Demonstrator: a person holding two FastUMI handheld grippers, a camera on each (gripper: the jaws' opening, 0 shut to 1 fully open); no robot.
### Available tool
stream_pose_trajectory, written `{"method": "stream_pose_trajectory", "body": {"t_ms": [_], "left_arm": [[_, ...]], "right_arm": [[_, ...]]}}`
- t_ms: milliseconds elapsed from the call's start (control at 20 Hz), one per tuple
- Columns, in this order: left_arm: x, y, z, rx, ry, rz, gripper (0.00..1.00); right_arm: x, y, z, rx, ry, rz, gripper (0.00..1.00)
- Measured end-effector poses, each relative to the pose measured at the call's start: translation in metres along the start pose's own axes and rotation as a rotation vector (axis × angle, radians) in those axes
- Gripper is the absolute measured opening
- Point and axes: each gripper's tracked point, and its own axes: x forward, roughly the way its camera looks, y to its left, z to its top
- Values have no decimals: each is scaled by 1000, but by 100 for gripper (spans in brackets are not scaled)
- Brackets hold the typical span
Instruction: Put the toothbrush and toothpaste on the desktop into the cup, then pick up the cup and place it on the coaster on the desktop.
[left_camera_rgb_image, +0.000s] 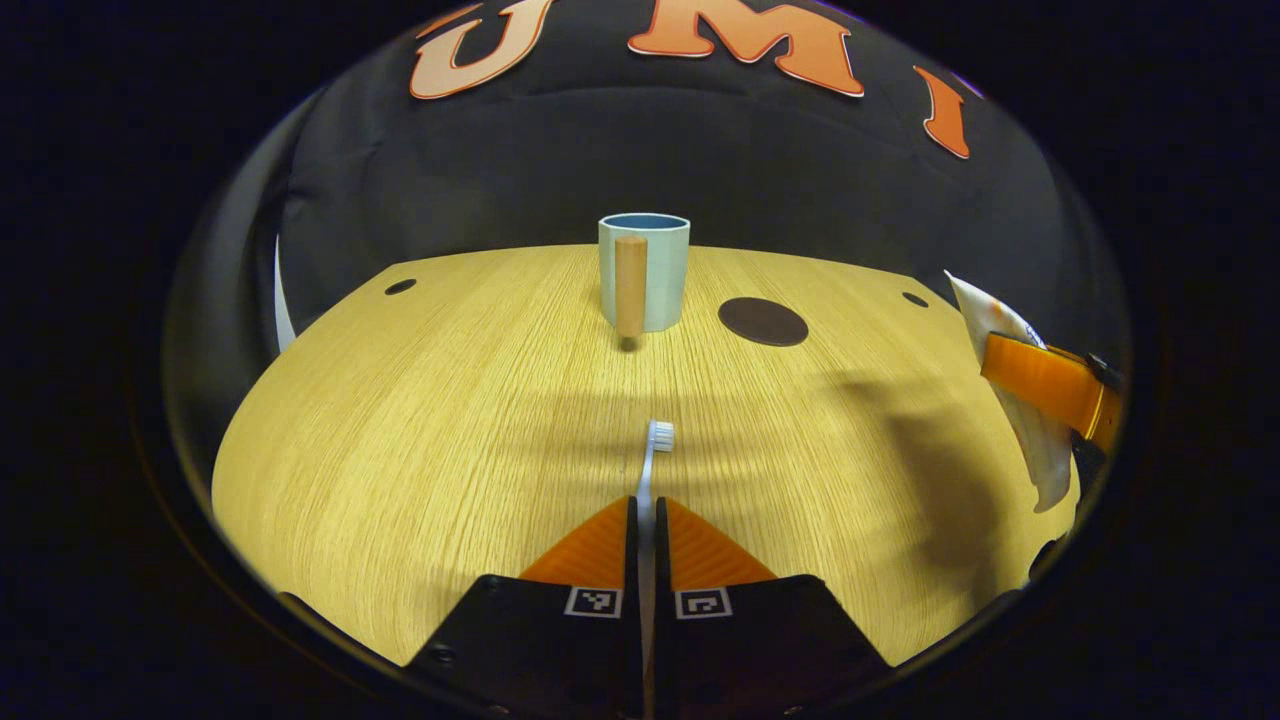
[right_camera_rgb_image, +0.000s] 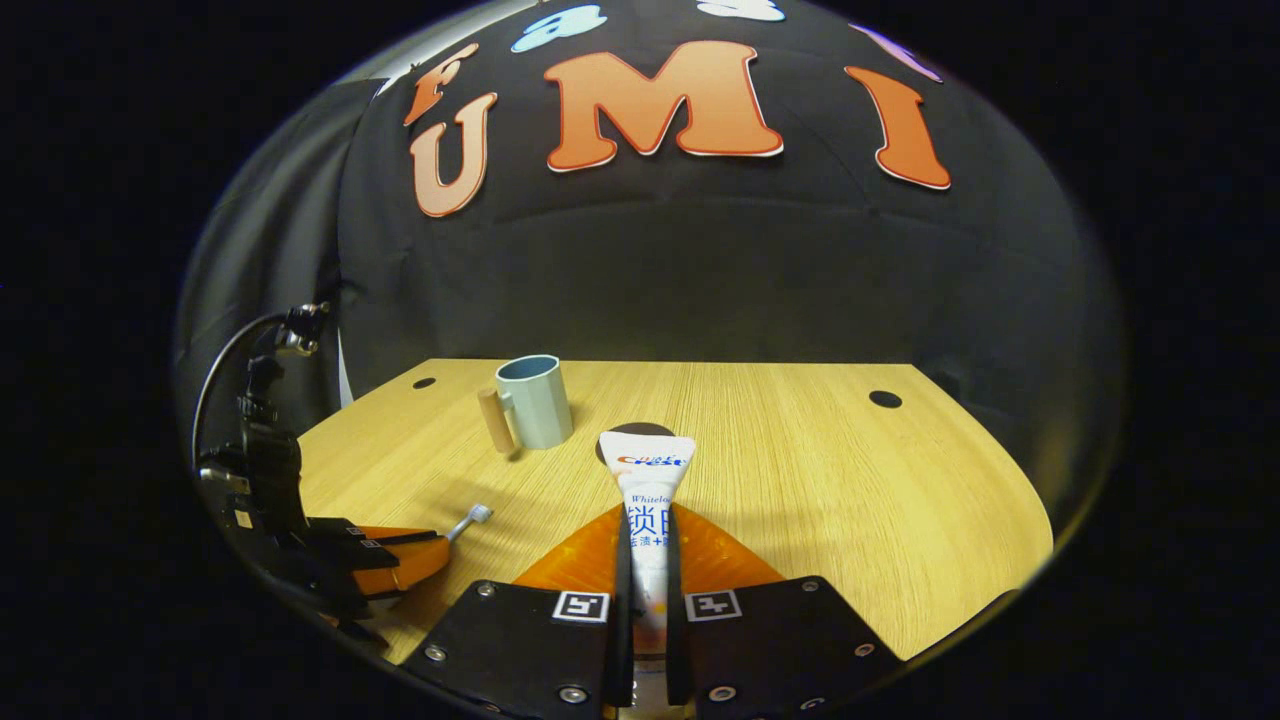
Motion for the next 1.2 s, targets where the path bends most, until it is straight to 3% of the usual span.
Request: {"method": "stream_pose_trajectory", "body": {"t_ms": [250,850,1200], "left_arm": [[-7,9,34,24,-123,25,5],[-29,-3,143,44,-439,3,5],[-17,8,217,23,-595,1,4]], "right_arm": [[-5,9,29,-22,-69,20,13],[-9,8,97,-27,-217,15,13],[-2,1,106,-22,-252,0,13]]}}
